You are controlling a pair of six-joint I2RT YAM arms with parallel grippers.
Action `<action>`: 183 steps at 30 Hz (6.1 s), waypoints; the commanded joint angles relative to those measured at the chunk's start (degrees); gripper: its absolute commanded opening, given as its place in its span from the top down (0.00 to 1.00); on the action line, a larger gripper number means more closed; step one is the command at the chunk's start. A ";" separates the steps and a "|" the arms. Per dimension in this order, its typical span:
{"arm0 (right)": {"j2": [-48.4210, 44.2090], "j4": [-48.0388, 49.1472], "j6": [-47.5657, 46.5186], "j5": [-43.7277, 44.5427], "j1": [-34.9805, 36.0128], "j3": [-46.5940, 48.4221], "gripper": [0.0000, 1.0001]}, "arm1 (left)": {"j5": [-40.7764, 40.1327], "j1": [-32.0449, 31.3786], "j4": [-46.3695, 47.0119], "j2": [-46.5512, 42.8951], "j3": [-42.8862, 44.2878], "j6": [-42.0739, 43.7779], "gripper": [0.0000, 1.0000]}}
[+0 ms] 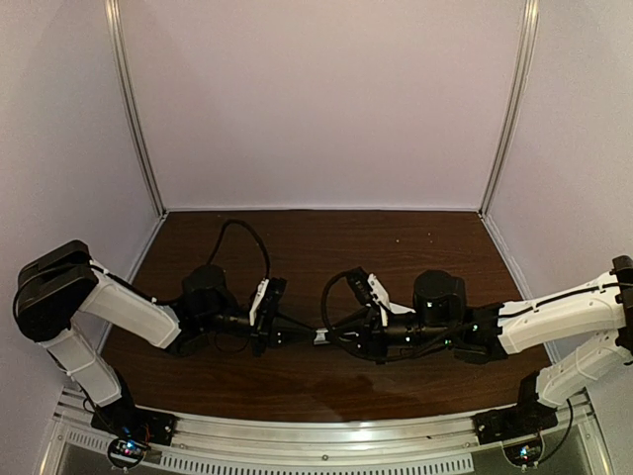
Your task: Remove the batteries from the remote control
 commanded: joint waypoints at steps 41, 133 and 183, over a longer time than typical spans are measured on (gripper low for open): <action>-8.16 -22.01 0.15 25.39 -0.07 -0.20 1.00 | -21.62 2.27 7.41 6.87 -3.39 6.77 0.03; -8.23 -32.86 -1.91 32.19 -8.88 5.01 1.00 | -7.57 2.20 -24.30 33.10 28.20 19.67 0.84; -11.33 -46.04 1.35 22.40 -8.62 12.59 1.00 | -38.22 -1.06 0.99 10.36 0.86 29.93 1.00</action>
